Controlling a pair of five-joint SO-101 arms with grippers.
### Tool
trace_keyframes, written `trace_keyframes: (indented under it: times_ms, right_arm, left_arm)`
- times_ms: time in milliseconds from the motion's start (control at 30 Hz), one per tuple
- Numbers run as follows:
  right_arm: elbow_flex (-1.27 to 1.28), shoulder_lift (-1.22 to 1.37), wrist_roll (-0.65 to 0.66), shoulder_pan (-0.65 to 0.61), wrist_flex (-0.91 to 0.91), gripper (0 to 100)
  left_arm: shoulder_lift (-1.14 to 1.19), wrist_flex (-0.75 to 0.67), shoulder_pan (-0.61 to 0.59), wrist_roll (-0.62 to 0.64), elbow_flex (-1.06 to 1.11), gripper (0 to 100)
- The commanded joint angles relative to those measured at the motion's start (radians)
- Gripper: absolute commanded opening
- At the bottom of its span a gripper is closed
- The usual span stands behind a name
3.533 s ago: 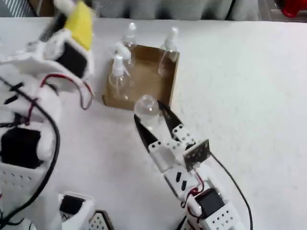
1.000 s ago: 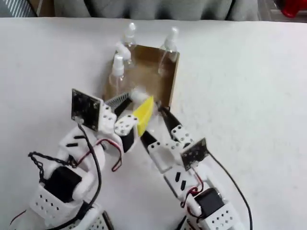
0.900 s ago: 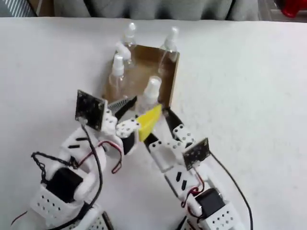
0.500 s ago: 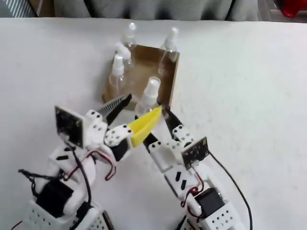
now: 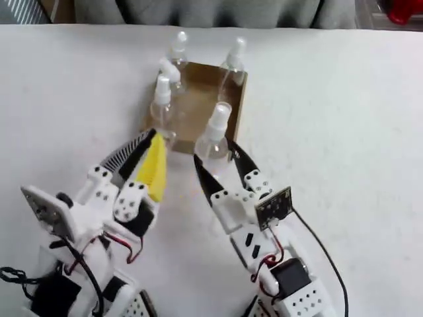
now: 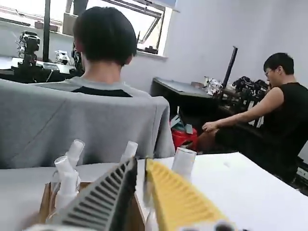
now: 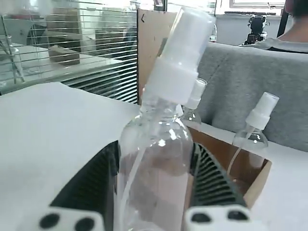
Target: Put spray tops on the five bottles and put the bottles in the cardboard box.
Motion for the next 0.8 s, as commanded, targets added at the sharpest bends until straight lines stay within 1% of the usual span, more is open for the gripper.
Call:
trace_keyframes:
  times_ms: [0, 67, 133, 200, 367, 500, 567, 633, 700, 767]
  right_arm:
    - [0.003, -0.01, -0.009, 0.056, -0.008, 1.6]
    - [-0.018, -0.01, -0.048, 0.136, -0.033, 1.6]
    - [-0.046, -0.008, -0.117, 0.213, -0.033, 1.6]
    - [-0.058, -0.008, -0.15, 0.246, -0.031, 1.6]
    - [-0.057, -0.008, -0.17, 0.223, -0.033, 1.6]
    - [-0.057, -0.008, -0.247, 0.217, -0.033, 1.6]
    - [-0.057, -0.008, -0.256, 0.217, -0.033, 1.6]
    - [-0.061, -0.008, -0.258, 0.216, -0.033, 1.6]
    - [-0.063, -0.008, -0.258, 0.185, -0.031, 1.6]
    - [-0.063, -0.008, -0.258, 0.145, -0.008, 1.6]
  left_arm:
    - [-0.013, 0.005, -0.015, 0.008, 0.046, 2]
    - [-0.016, 0.005, 0.036, -0.023, 0.123, 2]
    - [-0.018, 0.005, 0.088, -0.104, 0.206, 2]
    - [-0.018, 0.003, 0.142, -0.155, 0.273, 2]
    - [-0.018, -0.032, 0.321, -0.164, 0.348, 2]
    - [-0.015, -0.123, 0.437, -0.164, 0.437, 2]
    - [-0.015, -0.193, 0.458, -0.163, 0.494, 2]
    - [-0.013, -0.276, 0.447, -0.158, 0.537, 2]
    - [-0.013, -0.344, 0.429, -0.157, 0.563, 2]
    - [-0.012, -0.373, 0.415, -0.155, 0.569, 2]
